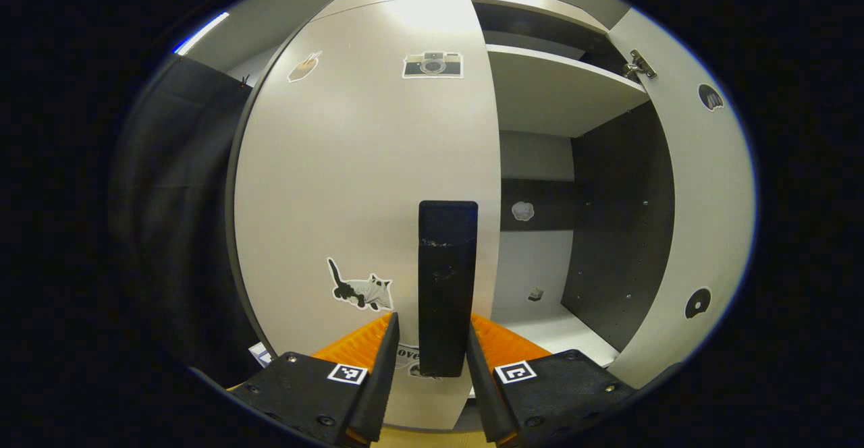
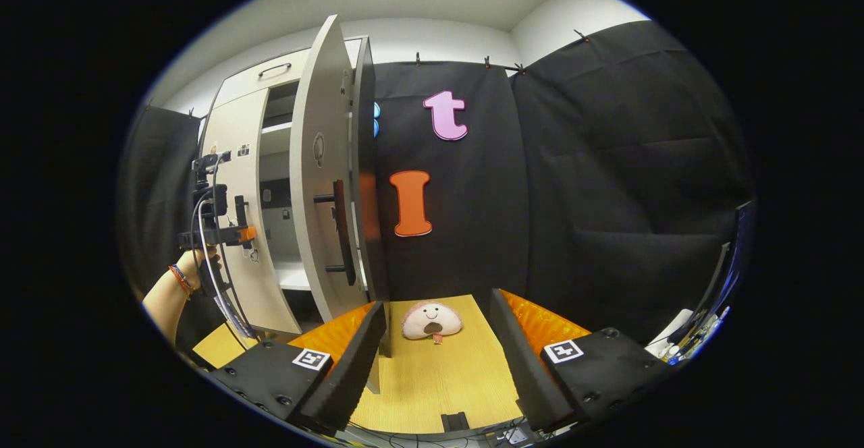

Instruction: Open the right door of the double-door shoe cabinet with the right hand, and open the left door with the left hand.

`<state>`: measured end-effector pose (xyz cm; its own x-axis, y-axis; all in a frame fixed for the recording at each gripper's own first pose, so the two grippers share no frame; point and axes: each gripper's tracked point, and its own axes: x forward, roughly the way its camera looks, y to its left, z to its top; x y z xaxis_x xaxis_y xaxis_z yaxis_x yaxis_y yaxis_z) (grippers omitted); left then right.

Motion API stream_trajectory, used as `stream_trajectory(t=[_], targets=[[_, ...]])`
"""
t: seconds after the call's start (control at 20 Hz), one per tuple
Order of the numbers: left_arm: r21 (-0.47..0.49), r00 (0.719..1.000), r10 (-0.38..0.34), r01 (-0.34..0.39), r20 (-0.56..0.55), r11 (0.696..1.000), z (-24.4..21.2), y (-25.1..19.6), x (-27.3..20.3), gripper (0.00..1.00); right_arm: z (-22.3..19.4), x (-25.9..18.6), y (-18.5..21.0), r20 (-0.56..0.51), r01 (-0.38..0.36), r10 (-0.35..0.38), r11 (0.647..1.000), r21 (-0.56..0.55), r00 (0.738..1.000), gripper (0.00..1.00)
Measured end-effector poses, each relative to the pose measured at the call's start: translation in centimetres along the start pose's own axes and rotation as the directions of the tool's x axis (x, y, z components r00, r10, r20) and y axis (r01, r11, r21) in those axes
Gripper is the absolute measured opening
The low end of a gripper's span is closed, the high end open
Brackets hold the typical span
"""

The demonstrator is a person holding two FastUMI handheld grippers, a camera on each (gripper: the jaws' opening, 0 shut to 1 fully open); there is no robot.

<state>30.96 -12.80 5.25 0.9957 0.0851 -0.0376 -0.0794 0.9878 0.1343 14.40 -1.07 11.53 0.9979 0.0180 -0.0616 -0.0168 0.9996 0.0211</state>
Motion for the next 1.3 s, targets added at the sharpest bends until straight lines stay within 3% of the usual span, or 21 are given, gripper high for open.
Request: stream_trajectory(t=[0.2,0.4,0.7,1.1,1.2,1.25,1.3], targets=[[-0.021,1.0,-0.018,0.017,-0.015,1.0,-0.7,-0.6,0.0,0.36,0.1,-0.1,0.5,0.005,0.0,0.0,1.0,0.005,1.0,1.0],[0.054,0.999,-0.043,0.043,0.006,0.998,-0.7,-0.7,-0.1,0.33,0.1,0.0,1.3,0.002,0.005,-0.005,1.0,0.025,1.0,0.99],[0.046,0.997,-0.079,0.08,-0.019,0.996,-1.0,-0.5,-0.5,0.18,0.2,-0.7,2.5,-0.005,0.011,-0.011,1.0,0.013,1.0,0.99],[0.005,0.978,-0.209,0.209,0.021,0.978,-1.0,0.3,-1.4,0.16,0.5,-0.9,4.3,0.017,0.043,-0.042,0.999,-0.011,0.999,0.99],[-0.019,0.968,-0.248,0.249,0.021,0.968,-0.9,0.5,-1.3,0.15,0.6,-1.0,5.2,0.026,0.048,-0.048,0.999,-0.007,0.999,0.93],[-0.026,0.963,-0.268,0.268,0.02,0.963,-0.8,0.5,-1.1,0.15,0.6,-1.1,5.6,0.03,0.052,-0.052,0.999,-0.005,0.998,0.93],[-0.028,0.959,-0.284,0.285,0.019,0.958,-0.8,0.5,-0.9,0.14,0.6,-1.3,6.0,0.036,0.059,-0.059,0.998,-0.002,0.998,0.99]])
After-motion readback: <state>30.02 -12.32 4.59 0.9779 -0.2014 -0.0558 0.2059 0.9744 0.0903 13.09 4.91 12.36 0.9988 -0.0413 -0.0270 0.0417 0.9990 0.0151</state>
